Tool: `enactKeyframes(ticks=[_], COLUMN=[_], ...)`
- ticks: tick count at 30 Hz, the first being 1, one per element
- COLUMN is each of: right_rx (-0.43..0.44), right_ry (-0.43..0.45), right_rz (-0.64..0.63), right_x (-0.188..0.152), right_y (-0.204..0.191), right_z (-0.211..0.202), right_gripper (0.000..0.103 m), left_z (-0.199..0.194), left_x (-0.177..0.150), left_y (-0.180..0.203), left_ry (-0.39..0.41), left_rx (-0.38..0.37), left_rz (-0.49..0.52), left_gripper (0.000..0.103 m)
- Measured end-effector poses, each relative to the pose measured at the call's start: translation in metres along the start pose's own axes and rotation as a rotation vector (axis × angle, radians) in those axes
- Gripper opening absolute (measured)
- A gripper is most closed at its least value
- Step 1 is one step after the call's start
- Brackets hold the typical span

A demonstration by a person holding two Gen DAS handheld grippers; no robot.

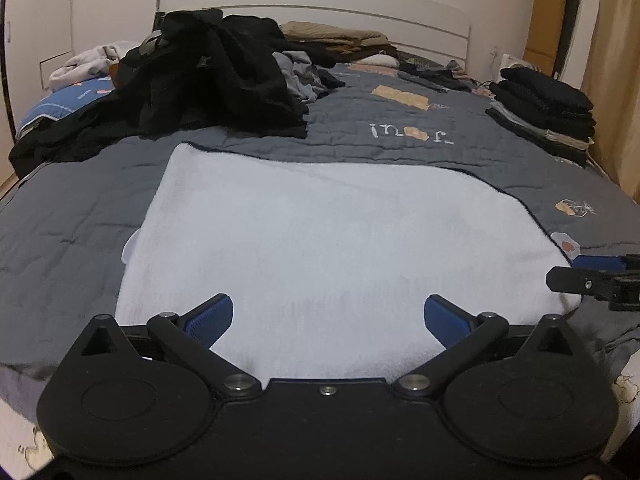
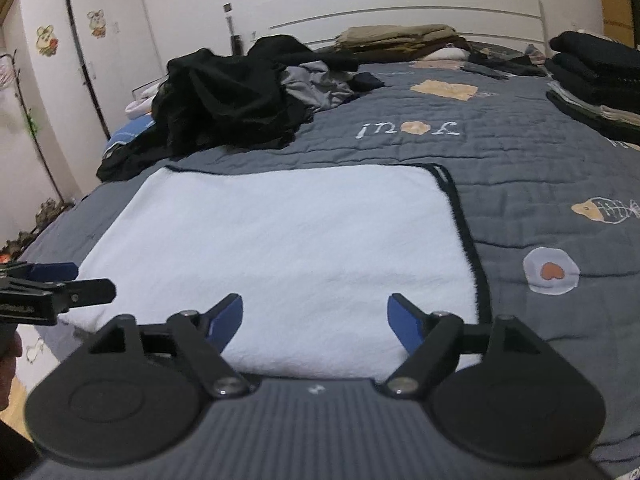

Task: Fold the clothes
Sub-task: 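Withdraw both open grippers from the folded blanket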

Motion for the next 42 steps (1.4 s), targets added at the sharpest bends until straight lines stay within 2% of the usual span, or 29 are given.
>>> enactKeyframes(ticks=[8,14,27,42], right_rx=[0.012,0.001,-0.030,-0.072], right_ry=[-0.063,-0.082,-0.053,-0.026], right_rz=[-0.085,-0.052,-0.023,0.014], right_x=[-0.012,-0.018,-0.030,-0.045], right_y=[-0.025,-0.030,-0.031,-0.017], right_z=[0.006,-0.001,-0.030,-0.050], right_gripper=[0.083,0.083,0.083,0.083], left_z=[-0.010,-0.022,-0.049,-0.072], left_x=[-0.013,-0.026,-0.049,-0.063], left_y=[-0.006,-0.006,0.010,0.019], left_ry=[-0.003,-0.018,-0.010,0.023], left_rx=[0.033,0.027,0.023,0.004], left_rz=[-0.034,-0.076,-0.051,-0.092], left_gripper=[0.103,0.103,0.103,0.103])
Point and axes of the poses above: each gripper's, at about its wrist camera, not at the fingertips, and z roughly the way its jaws point, y to its right, x to its top, the point moved 9 cm from there along z, roughly the way its jaws point, and after that the axes turned 5 degrees about -z, right-handed, at the moved point
